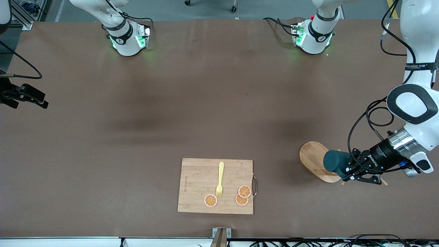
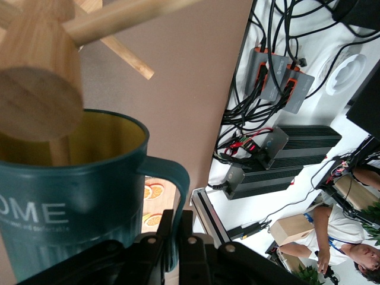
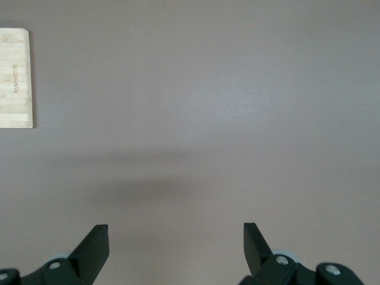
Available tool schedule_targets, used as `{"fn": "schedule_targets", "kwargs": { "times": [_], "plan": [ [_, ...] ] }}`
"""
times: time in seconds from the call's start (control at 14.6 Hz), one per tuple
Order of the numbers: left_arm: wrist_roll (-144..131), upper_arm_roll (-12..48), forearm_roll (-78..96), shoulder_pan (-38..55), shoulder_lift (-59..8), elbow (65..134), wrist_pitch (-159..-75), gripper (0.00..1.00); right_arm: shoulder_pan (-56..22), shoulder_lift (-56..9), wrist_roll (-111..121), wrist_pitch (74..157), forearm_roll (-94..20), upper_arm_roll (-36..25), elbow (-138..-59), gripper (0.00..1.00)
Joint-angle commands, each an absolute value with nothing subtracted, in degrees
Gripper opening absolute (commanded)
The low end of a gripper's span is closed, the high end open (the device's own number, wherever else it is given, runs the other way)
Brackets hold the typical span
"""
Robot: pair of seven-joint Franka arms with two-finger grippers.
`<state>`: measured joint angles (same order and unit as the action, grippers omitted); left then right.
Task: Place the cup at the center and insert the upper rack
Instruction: 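Hang the mug handle onto the rack peg with the left gripper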
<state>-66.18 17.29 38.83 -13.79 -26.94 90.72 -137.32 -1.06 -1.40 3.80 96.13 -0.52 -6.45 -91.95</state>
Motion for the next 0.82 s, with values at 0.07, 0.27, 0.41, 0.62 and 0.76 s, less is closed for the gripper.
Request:
{"fn": "schedule_targets", "kwargs": {
  "times": [0.07,0.27,0.41,0.62,0.76],
  "plan": [
    [-64.9,17.0,39.6,-14.2,-26.9,90.7,-138.2,0.08,-0.6,-1.6,3.3,95.5,0.4,-6.4,-91.8,1.0],
    [-64.8,16.9,39.5,-15.0,-27.3,90.7,-138.2,0.08,-0.3,-1.8,3.3,96.0,0.4,-6.4,-91.8,1.0],
    [-64.7,16.9,39.4,-15.1,-27.3,90.7,-138.2,0.24,-0.3,-1.8,3.3,95.7,0.4,-6.4,-92.0,1.0],
    [-64.9,16.8,39.5,-15.0,-26.4,90.6,-139.6,1.0,-0.4,-1.8,3.3,95.5,0.3,-6.4,-92.0,1.0],
    [-65.2,16.7,39.5,-15.5,-25.1,90.6,-139.7,1.0,-0.4,-1.7,3.3,95.5,0.3,-6.4,-91.9,1.0]
  ]
}}
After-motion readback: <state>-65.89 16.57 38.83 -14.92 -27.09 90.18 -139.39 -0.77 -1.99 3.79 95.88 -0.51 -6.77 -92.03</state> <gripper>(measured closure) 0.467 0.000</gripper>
